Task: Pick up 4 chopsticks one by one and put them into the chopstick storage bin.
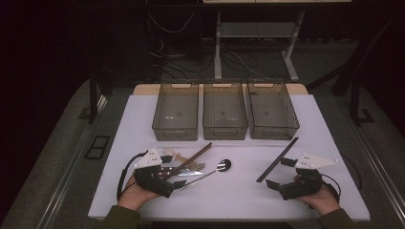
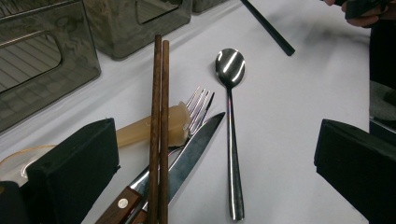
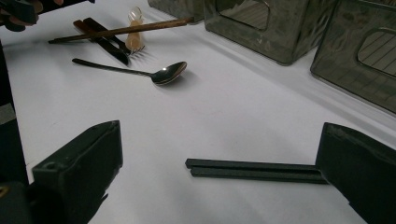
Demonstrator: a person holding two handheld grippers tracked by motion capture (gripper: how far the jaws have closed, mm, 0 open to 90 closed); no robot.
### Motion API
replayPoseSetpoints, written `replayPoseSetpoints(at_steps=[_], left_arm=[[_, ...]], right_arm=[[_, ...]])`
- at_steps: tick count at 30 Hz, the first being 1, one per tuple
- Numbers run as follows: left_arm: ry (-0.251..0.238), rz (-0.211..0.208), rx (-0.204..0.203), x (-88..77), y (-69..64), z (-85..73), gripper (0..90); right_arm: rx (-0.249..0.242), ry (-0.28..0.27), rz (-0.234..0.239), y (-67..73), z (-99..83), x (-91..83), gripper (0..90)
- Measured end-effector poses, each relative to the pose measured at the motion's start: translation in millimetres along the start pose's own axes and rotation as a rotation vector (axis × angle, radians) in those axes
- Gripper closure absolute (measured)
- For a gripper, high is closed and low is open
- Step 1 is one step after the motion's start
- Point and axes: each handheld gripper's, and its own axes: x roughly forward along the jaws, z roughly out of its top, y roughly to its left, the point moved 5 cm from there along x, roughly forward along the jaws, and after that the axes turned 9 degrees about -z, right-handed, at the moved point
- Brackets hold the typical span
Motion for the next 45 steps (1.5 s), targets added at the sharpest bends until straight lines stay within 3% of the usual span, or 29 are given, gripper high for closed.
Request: replayPoseSetpoints(at_steps=[6, 12, 13, 15, 18, 21, 22, 24, 28, 30, 37, 45], left_arm=[[-0.002, -0.004, -0.007, 1.5, -0.6, 0.1, 0.0], [-0.008, -0.002, -0.007, 1.2, -1.5, 1.3, 0.0], [-0.009, 0.0, -0.009, 0.9, -1.2, 1.2, 0.0], [-0.015, 0.006, -0.014, -0.3, -1.0, 0.5, 0.0], [-0.029, 0.0, -0.017, -1.9, -2.1, 1.2, 0.0], [-0.014, 0.001, -0.008, -0.6, -2.2, 0.9, 0.0], [-0.014, 0.004, -0.007, -1.0, -2.5, 1.0, 0.0], [-0.024, -0.004, -0.01, -1.2, -3.0, 1.8, 0.0], [-0.015, 0.0, -0.004, -0.3, -4.0, 1.3, 0.0], [-0.017, -0.004, 0.001, -0.1, -5.6, 2.3, 0.0], [-0.012, 0.001, -0.003, 2.2, -5.6, 1.1, 0.0], [-0.006, 0.007, -0.002, 2.1, -5.5, 1.0, 0.0]], right_arm=[[0.012, 0.02, -0.001, -3.1, -0.7, -1.5, 1.0], [0.008, 0.04, 0.019, -2.1, -0.2, -5.4, 8.7], [0.003, 0.04, 0.024, -1.8, 0.3, -6.4, 15.5], [0.005, 0.041, 0.025, -2.0, 1.2, -6.8, 16.5], [0.0, 0.061, 0.027, -0.9, -0.1, -5.7, 24.2], [-0.019, 0.083, 0.035, 0.6, -1.3, -4.4, 31.7], [-0.024, 0.093, 0.037, 1.1, -1.8, -3.6, 38.1], [-0.026, 0.099, 0.042, 1.5, -2.1, -3.5, 40.5], [-0.027, 0.132, 0.042, 1.0, -3.9, -2.2, 61.0], [-0.03, 0.136, 0.042, 0.5, -4.7, -1.6, 64.2], [-0.049, 0.183, 0.03, -7.0, -10.0, 1.5, 89.9], [-0.08, 0.216, 0.033, -4.3, -12.6, 6.8, 90.0]])
